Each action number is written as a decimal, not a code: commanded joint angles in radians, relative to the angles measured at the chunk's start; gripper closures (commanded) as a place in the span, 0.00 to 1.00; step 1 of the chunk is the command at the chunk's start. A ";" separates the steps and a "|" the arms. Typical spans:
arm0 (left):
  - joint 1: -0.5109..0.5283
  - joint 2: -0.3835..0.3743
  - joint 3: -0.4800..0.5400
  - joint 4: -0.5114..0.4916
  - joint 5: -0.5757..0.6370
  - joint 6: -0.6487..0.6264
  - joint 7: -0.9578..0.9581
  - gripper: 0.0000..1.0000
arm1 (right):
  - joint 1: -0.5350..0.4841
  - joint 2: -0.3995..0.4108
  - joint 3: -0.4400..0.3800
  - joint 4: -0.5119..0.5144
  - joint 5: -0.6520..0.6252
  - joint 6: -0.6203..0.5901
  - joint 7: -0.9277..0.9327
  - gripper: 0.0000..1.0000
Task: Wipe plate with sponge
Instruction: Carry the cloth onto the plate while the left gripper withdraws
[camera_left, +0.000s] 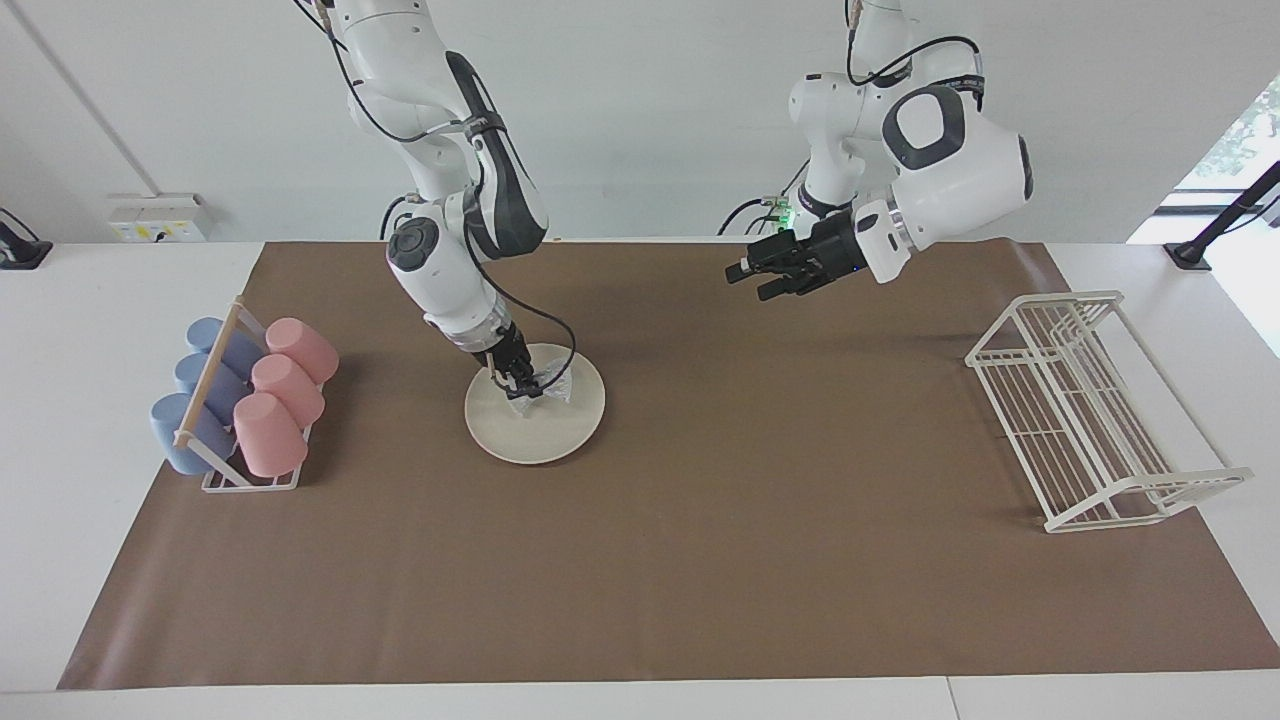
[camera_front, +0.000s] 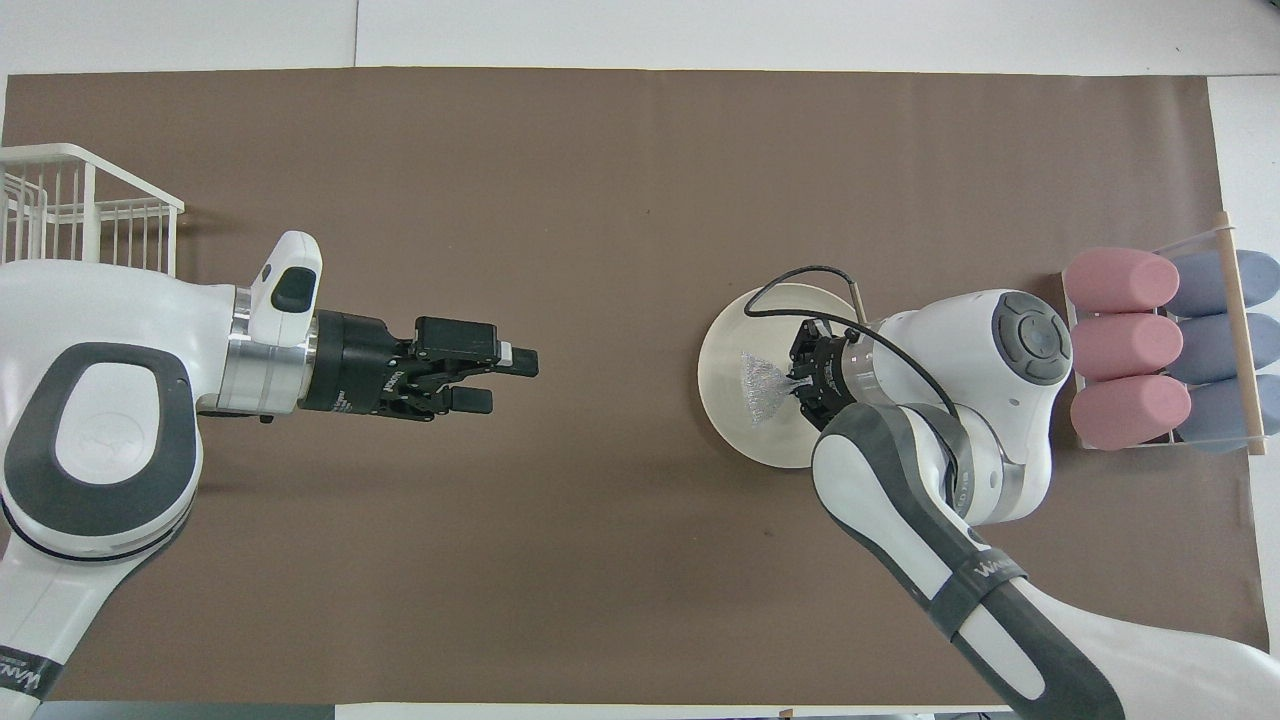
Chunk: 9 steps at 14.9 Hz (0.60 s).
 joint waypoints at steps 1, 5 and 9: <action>0.018 -0.015 -0.003 0.069 0.214 -0.070 -0.095 0.00 | -0.025 0.036 0.009 -0.003 0.001 0.043 -0.033 1.00; 0.058 -0.012 -0.004 0.200 0.539 -0.235 -0.118 0.00 | -0.065 0.057 0.008 -0.003 -0.031 0.064 -0.055 1.00; 0.069 -0.019 -0.003 0.243 0.756 -0.291 -0.109 0.00 | -0.148 0.060 0.009 -0.003 -0.036 0.057 -0.181 1.00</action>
